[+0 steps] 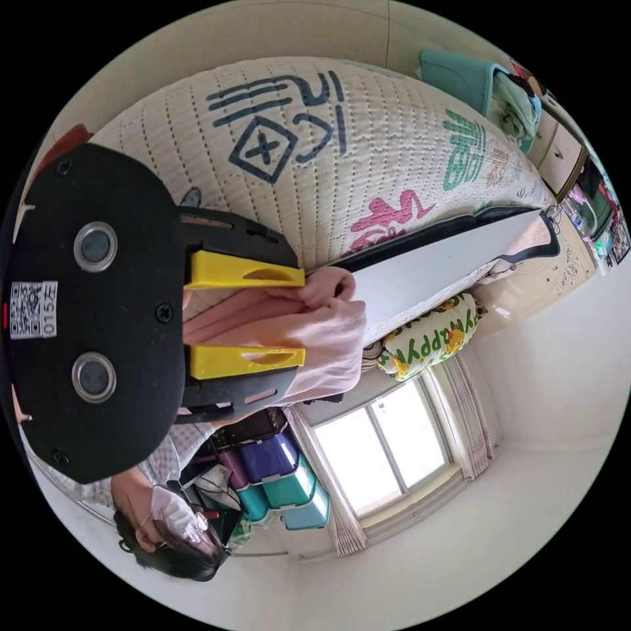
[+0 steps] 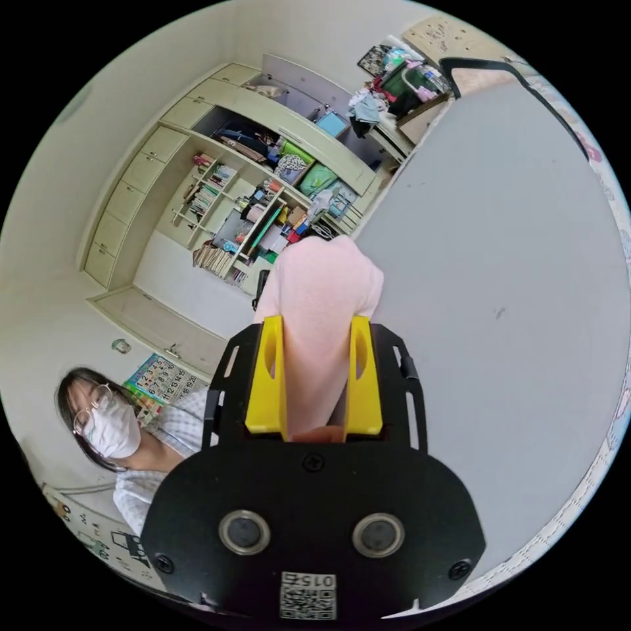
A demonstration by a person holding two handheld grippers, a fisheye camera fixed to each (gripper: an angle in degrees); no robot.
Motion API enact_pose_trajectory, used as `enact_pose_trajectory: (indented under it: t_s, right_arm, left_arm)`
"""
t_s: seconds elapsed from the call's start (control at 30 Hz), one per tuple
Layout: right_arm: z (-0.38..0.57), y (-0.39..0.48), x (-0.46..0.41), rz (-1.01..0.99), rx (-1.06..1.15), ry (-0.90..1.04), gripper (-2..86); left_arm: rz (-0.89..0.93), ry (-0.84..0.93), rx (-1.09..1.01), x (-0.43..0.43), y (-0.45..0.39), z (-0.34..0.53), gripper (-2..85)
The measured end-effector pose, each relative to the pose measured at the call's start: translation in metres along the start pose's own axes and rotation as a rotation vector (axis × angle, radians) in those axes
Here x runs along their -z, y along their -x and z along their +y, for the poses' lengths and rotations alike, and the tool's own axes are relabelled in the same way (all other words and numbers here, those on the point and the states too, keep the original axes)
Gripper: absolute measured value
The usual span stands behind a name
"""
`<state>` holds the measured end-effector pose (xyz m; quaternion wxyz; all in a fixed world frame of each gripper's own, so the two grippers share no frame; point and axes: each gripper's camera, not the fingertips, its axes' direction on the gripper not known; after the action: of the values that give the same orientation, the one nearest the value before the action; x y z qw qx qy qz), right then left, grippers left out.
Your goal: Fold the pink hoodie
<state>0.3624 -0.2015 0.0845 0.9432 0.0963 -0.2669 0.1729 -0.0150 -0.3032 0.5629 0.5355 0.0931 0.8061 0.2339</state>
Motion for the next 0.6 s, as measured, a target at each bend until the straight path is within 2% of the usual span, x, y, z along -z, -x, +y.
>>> enact_pose_trajectory:
  t_s: [0.07, 0.17, 0.3, 0.43, 0.6]
  right_arm:
    - [0.008, 0.047, 0.012, 0.037, 0.178, -0.066, 12.6]
    - [0.017, 0.107, 0.024, 0.077, 0.332, -0.107, 12.0]
    - [0.038, 0.169, 0.046, 0.101, 0.445, -0.161, 11.8]
    - [0.085, 0.238, 0.094, 0.079, 0.56, -0.303, 11.6]
    - [0.153, 0.32, 0.162, 0.117, 0.667, -0.439, 11.5]
  left_arm:
    - [0.065, -0.006, -0.033, 0.013, 0.003, -0.003, 10.8]
    - [0.156, -0.046, -0.114, 0.037, -0.002, -0.006, 8.3]
    - [0.191, -0.079, -0.245, 0.072, -0.048, -0.01, 6.2]
    - [0.103, -0.097, -0.528, 0.1, -0.177, -0.01, 5.5]
    - [0.172, -0.107, -0.753, 0.096, -0.308, 0.002, 4.8]
